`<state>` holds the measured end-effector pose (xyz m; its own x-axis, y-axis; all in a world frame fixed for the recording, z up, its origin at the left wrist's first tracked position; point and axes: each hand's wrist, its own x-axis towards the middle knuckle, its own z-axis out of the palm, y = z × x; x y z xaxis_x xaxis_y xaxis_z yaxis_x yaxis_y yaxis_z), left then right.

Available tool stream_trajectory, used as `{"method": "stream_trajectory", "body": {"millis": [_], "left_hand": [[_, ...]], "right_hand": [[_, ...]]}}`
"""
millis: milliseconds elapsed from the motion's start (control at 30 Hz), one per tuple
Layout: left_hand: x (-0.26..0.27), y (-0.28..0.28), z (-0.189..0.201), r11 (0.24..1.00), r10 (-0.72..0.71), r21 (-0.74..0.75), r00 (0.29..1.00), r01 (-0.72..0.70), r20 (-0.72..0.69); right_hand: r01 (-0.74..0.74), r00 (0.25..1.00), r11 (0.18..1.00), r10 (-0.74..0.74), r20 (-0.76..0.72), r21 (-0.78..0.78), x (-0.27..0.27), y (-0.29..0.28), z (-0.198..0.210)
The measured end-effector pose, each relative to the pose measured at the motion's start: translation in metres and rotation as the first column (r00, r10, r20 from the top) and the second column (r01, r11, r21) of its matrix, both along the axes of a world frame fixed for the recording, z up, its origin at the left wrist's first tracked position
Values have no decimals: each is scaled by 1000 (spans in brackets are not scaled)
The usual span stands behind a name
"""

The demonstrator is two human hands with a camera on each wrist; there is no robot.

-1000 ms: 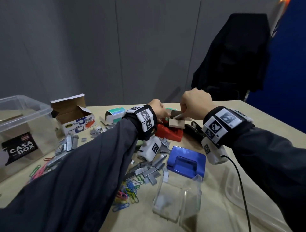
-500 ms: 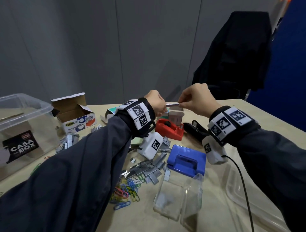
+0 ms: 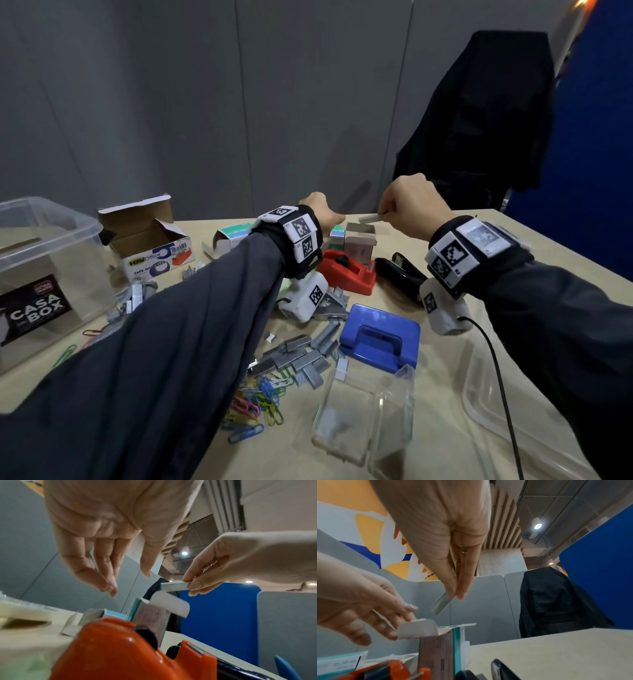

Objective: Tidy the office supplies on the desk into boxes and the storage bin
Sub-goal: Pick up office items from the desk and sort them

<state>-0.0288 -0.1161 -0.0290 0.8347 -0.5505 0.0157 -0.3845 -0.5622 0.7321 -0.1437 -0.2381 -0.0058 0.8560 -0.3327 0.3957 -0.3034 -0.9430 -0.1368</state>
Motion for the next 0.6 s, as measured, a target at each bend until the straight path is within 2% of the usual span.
{"method": "stream_trajectory", "body": {"millis": [100, 167, 333, 467, 600], "left_hand": [[-2, -7, -4, 995, -19, -96, 985, 2, -173], [-4, -9, -4, 993, -18, -120, 975, -9, -223], [1, -20, -16, 986, -39, -165, 963, -5, -266], [-7, -20, -20, 950, -82, -312, 938, -29, -337], [-6, -17, -31, 903, -92, -427, 955, -39, -283]], "right_hand": [[6, 998, 998, -10, -63, -56, 1, 6, -1], [14, 997, 996, -21, -76, -91, 2, 9, -1], [15, 996, 983, -30, -79, -183, 1, 8, -4], [7, 995, 964, -33, -95, -265, -11, 14, -6], [36, 993, 953, -67, -94, -301, -22, 19, -7]]}}
